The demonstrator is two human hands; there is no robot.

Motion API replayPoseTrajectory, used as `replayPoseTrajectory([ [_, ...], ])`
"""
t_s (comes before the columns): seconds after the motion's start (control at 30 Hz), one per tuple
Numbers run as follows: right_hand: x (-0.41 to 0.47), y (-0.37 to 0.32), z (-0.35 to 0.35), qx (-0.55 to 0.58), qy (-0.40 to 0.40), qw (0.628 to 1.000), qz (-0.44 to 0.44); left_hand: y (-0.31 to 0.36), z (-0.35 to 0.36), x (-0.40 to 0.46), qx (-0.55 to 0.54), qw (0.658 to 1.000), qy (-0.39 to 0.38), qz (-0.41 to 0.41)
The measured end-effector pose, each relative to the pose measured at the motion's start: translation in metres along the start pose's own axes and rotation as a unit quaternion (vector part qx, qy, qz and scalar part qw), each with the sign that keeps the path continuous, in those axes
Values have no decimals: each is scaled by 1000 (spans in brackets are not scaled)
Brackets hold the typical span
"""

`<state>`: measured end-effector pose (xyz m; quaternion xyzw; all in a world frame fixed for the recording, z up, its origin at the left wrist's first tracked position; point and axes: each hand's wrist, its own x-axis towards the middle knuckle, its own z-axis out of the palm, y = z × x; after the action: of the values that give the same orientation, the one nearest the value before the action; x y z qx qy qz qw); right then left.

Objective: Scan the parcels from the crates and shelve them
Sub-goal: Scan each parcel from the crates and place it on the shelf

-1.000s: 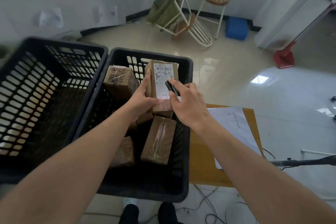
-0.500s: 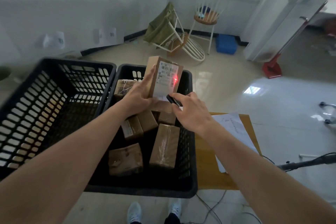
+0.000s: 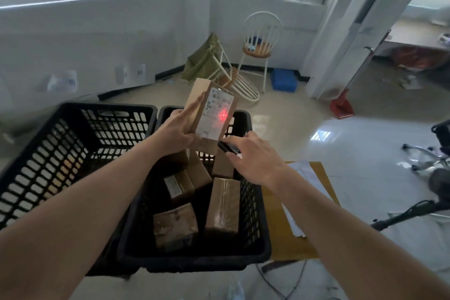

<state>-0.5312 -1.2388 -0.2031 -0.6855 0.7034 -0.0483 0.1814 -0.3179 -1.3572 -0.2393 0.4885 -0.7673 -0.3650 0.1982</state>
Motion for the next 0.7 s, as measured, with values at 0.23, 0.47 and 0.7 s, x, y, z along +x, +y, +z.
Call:
replayPoseTrajectory([
  [0.23, -16, -21, -7, -101, -34, 994, 27, -1, -18, -8, 50, 999, -6, -2],
  [0.47, -17, -41, 6, -220, -18, 974, 42, -5, -37, -15, 63, 997, -33, -34],
  [0.7, -15, -55, 17, -240, -19, 970, 30, -12, -45, -23, 59, 996, -45, -48],
])
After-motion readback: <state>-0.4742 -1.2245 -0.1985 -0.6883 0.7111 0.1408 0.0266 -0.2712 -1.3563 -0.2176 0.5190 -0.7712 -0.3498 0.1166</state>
